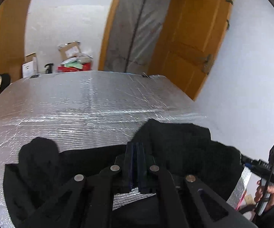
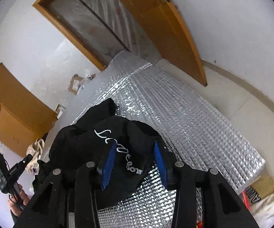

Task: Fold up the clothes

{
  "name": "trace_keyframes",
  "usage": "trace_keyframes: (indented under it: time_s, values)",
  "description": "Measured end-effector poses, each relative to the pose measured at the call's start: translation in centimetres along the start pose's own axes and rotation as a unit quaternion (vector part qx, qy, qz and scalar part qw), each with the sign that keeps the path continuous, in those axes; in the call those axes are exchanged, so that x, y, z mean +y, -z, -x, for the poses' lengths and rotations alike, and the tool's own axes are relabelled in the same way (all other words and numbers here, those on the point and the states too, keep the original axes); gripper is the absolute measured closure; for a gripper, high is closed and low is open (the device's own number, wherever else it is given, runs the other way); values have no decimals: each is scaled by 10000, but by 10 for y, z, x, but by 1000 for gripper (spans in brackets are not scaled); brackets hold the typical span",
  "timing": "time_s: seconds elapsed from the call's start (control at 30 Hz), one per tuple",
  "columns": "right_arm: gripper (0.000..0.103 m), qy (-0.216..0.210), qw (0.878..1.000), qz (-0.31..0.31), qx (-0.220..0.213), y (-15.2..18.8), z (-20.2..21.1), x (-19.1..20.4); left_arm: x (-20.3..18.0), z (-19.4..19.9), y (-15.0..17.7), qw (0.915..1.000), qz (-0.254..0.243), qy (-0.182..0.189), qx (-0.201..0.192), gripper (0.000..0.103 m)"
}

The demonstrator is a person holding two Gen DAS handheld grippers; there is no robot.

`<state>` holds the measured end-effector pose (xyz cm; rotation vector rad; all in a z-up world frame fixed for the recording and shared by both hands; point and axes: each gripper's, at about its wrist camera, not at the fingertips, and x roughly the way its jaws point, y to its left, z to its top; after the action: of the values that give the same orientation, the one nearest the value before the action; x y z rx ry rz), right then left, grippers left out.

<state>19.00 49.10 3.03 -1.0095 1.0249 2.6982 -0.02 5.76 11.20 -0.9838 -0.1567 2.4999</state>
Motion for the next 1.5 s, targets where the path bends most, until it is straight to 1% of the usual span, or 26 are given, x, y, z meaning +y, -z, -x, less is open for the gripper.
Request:
trace_keyframes:
  time_s: [0.03, 0.07, 0.1, 0.2, 0.27, 0.3, 0.33, 0.4, 0.5, 0.6, 0.7, 0.83, 0.9, 1.0, 1.03, 1.13, 1.27, 1.37, 1.47, 1.5]
  values:
    - [52, -13, 10000, 7, 94, 1, -6, 1, 4, 3, -1, 10000, 63, -20, -45, 101]
    - [51, -35, 9997, -27, 229, 3, -13, 2, 5, 4, -2, 9999, 70, -39, -67, 101]
    - [51, -57, 9994, -71, 319, 5, -19, 2, 5, 4, -4, 9999, 55, -47, -78, 101]
    - [51, -95, 9992, -111, 377, 7, -25, 4, -1, 1, -7, 10000, -50, 54, -40, 101]
    - [54, -119, 9990, -130, 404, 8, -29, 6, -8, -3, -8, 9998, -131, 152, 9, 101]
    - [60, -133, 9990, -138, 408, 6, -31, 6, -11, -5, -8, 9997, -154, 196, 35, 101]
    - [74, -148, 9989, -145, 409, 3, -33, 7, -13, -7, -8, 9995, -157, 257, 59, 101]
    - [90, -225, 9988, -150, 397, -5, -37, 11, -16, -9, -7, 9993, -131, 334, 84, 101]
    - [91, -470, 9982, -127, 343, -20, -41, 26, -15, -3, -4, 9992, -82, 379, 53, 101]
    - [92, -925, 9952, 234, 205, -41, -38, 62, -2, 20, -5, 9994, 68, 304, -173, 101]
    - [92, -1481, 9869, 624, 159, -57, -34, 108, 14, 47, -5, 9984, 291, 179, -458, 101]
    - [93, -2172, 9687, 1178, 241, -72, -29, 179, 37, 83, -3, 9954, 552, -13, -780, 101]
    - [93, -2397, 9598, 1438, 250, -76, -27, 212, 47, 98, -2, 9939, 642, -114, -895, 101]
    - [93, -2811, 9423, 1796, 268, -76, -18, 262, 58, 117, 3, 9921, 725, -246, -994, 101]
    - [93, -2962, 9347, 1941, 291, -75, -15, 281, 61, 122, 5, 9917, 742, -268, -1019, 101]
    - [93, -3021, 9244, 2205, 744, -39, -31, 295, 70, 139, 11, 9902, 799, -354, -1086, 101]
    - [93, -3024, 9088, 2511, 1400, 12, -57, 307, 80, 149, 16, 9886, 888, -485, -1110, 101]
    - [92, -3014, 8938, 2732, 1887, 50, -75, 315, 88, 158, 22, 9871, 971, -600, -1127, 101]
    - [88, -2996, 8761, 2944, 2368, 89, -94, 324, 95, 163, 29, 9856, 1036, -726, -1122, 101]
    - [85, -2988, 8696, 3013, 2526, 102, -101, 327, 97, 164, 30, 9853, 1047, -758, -1114, 101]
